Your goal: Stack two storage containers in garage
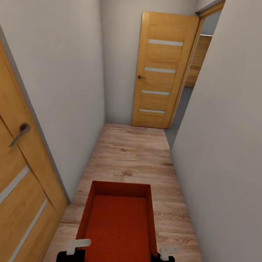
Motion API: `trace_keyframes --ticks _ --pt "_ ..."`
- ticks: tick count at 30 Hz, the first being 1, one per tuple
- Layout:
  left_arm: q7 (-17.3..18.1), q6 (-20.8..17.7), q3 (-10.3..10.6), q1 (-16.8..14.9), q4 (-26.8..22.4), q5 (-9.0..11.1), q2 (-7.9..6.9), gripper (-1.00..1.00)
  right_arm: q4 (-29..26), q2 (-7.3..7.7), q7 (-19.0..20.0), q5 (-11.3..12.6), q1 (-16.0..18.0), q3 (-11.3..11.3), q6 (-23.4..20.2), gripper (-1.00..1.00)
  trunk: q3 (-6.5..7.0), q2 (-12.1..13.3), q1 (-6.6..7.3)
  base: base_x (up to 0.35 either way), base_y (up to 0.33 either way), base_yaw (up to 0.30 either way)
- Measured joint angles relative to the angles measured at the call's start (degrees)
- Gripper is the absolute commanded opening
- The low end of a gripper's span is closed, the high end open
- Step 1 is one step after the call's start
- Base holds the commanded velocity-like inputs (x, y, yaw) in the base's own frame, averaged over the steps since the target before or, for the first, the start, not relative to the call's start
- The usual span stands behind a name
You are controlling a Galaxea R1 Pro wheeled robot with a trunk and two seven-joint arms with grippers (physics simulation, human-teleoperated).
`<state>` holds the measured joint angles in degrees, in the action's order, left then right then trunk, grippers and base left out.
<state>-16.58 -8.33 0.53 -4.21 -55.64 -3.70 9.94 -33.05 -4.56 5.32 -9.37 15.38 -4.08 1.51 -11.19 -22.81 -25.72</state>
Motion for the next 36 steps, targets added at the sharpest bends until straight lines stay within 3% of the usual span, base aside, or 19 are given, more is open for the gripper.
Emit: trace_keyframes --ticks 36 --pt "-0.2 0.0 0.2 0.0 -0.2 0.0 0.0 -1.0 0.0 0.07 0.0 0.1 0.0 0.0 0.2 -1.0 0.0 0.0 0.0 0.314 0.014 0.0"
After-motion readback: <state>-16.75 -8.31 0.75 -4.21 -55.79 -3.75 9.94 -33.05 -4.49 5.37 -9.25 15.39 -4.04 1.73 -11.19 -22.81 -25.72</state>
